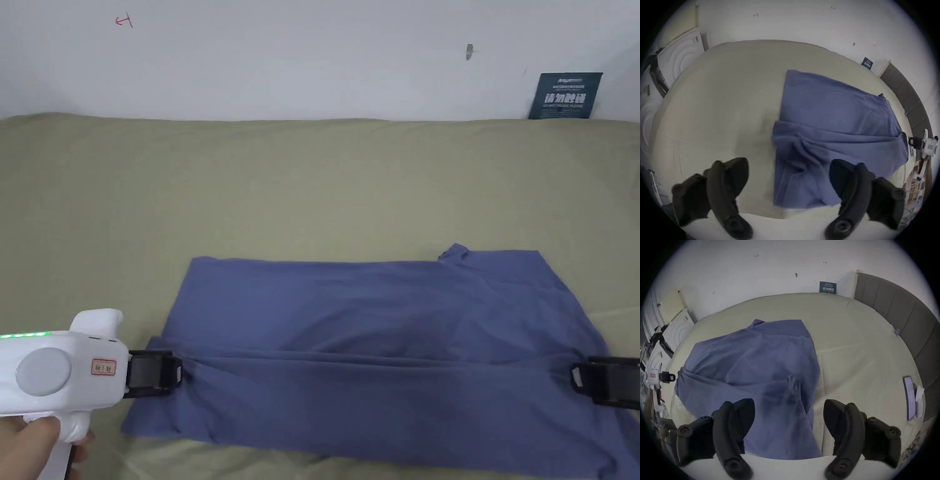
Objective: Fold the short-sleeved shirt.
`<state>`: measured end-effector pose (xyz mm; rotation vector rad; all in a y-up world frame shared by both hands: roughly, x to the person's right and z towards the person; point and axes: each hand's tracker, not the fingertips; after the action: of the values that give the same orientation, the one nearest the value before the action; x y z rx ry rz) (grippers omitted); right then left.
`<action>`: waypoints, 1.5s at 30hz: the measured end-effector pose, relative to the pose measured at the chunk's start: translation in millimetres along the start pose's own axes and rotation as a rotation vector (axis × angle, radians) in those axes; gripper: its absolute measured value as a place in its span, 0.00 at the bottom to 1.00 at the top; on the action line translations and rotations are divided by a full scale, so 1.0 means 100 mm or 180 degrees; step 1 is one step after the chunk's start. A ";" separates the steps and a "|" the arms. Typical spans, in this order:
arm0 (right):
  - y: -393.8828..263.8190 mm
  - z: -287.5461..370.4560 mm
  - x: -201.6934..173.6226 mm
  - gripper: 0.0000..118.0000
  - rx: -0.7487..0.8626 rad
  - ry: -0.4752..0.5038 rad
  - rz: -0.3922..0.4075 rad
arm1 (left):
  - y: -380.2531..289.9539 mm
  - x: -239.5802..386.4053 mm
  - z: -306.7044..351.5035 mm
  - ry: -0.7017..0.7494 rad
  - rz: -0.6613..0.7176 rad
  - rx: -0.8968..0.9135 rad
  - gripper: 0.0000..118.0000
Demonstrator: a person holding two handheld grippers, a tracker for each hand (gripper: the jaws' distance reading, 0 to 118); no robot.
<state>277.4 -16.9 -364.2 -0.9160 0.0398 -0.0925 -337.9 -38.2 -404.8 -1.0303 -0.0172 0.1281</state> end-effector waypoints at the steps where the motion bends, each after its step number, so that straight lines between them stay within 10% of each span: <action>1: -0.07 0.08 0.01 0.76 -0.0010 -0.0004 -0.0010 | -0.06 -0.03 0.10 0.0040 0.0045 0.0076 0.81; 3: -0.23 0.24 0.01 0.63 0.0008 -0.0061 -0.0030 | -0.19 -0.05 0.27 0.0173 0.0088 0.0180 0.45; 5: -0.35 0.37 0.00 0.01 0.0171 -0.0147 -0.0005 | -0.29 -0.08 0.34 0.0210 0.0059 0.0211 0.00; 10: -0.51 0.41 0.05 0.01 0.0159 -0.0141 -0.0143 | -0.35 -0.13 0.28 0.0001 0.0156 0.0078 0.00; 11: -0.51 0.42 0.01 0.01 0.0150 -0.0167 -0.0138 | -0.35 -0.12 0.25 -0.0007 0.0179 0.0079 0.16; 13: -0.54 0.40 0.01 0.01 0.0127 -0.0172 -0.0115 | -0.30 -0.12 0.16 0.0014 0.0236 0.0045 0.88; 14: -0.54 0.39 0.02 0.01 0.0107 -0.0166 -0.0108 | -0.29 -0.12 0.05 0.0032 0.0236 -0.0062 1.00; 20: -0.54 0.29 0.06 0.01 0.0028 -0.0145 -0.0067 | -0.38 0.00 -0.27 0.0154 0.0135 -0.0277 0.96; 25: -0.55 0.26 0.09 0.04 -0.0009 -0.0116 -0.0039 | -0.38 0.19 -0.07 0.0207 -0.0125 -0.0181 0.32; 26: -0.54 0.27 0.09 0.30 -0.0031 -0.0068 -0.0101 | -0.38 0.21 -0.04 0.0195 -0.0128 -0.0138 0.03; 28: -0.53 0.22 0.11 0.80 -0.0134 0.0078 -0.0133 | -0.38 0.22 -0.04 0.0239 -0.0171 -0.0129 0.03; 34: -0.60 -0.05 0.11 0.76 -0.0397 -0.0075 0.0036 | -0.33 0.12 -0.07 0.0160 0.0026 -0.0149 0.03; 36: -0.63 -0.05 0.15 0.08 -0.0377 -0.0035 -0.0018 | -0.33 0.14 -0.07 0.0169 0.0000 -0.0153 0.03; 45: -0.63 0.23 0.12 0.07 -0.0207 0.0012 0.0015 | -0.32 0.15 0.13 0.0197 -0.0053 -0.0144 0.03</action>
<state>287.1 -38.0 -300.3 -0.9807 0.0488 -0.0892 -320.7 -41.8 -371.5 -1.0785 0.0279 0.0810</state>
